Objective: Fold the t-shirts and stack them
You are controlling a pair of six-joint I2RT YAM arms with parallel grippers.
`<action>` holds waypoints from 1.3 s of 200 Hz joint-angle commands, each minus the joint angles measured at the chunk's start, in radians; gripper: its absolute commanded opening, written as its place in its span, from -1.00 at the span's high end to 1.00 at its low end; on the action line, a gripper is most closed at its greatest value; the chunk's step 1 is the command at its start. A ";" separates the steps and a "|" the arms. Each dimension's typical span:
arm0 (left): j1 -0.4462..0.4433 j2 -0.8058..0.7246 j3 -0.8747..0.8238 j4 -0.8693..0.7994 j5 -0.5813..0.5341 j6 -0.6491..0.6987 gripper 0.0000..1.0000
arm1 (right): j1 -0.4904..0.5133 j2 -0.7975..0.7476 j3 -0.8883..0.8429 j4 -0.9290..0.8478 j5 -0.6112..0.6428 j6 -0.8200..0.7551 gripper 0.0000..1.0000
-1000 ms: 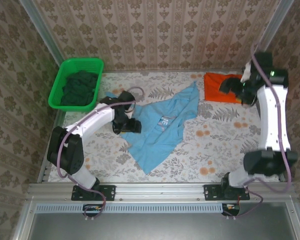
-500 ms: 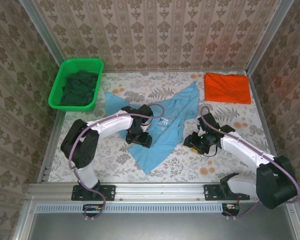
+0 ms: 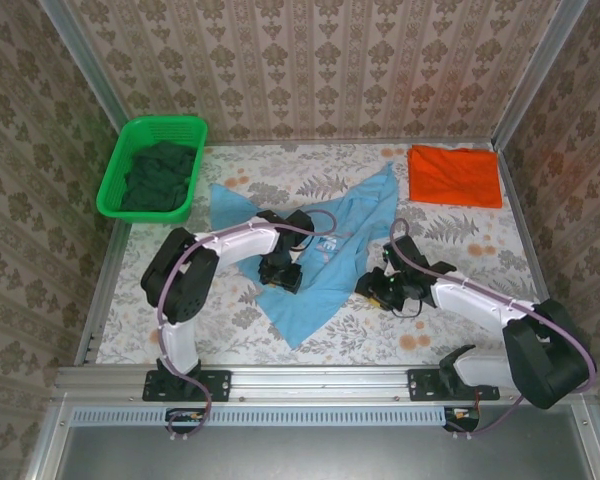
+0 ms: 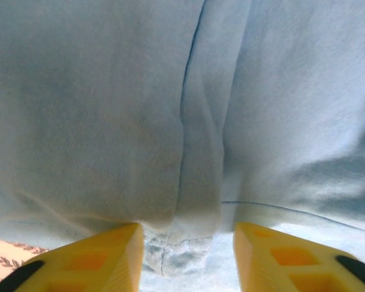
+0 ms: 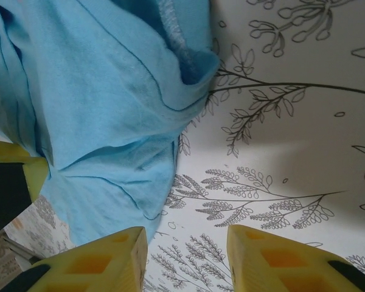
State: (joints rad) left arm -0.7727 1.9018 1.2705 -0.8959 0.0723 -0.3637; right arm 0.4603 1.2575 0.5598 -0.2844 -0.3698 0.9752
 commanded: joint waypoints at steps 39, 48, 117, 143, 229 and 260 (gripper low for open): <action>-0.005 -0.005 -0.019 -0.011 -0.009 0.033 0.72 | 0.082 0.024 -0.030 0.084 0.031 0.096 0.17; -0.005 -0.011 -0.015 -0.012 -0.008 0.035 0.83 | 0.097 0.039 -0.029 0.091 0.039 0.106 0.14; -0.004 -0.085 0.039 -0.054 -0.005 0.061 1.00 | 0.170 0.165 0.013 0.145 0.114 0.136 0.24; 0.001 -0.099 0.060 -0.067 -0.003 0.068 1.00 | 0.196 0.222 0.049 0.153 0.119 0.134 0.32; 0.013 -0.115 0.034 -0.066 0.032 0.079 0.65 | 0.270 0.245 0.103 0.167 0.177 0.135 0.33; 0.016 -0.097 0.002 -0.037 0.070 0.071 0.38 | 0.275 0.253 0.091 0.173 0.172 0.143 0.28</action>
State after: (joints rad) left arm -0.7639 1.8122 1.3029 -0.9375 0.0975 -0.2962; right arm 0.7120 1.4731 0.6575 -0.2398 -0.1864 1.1042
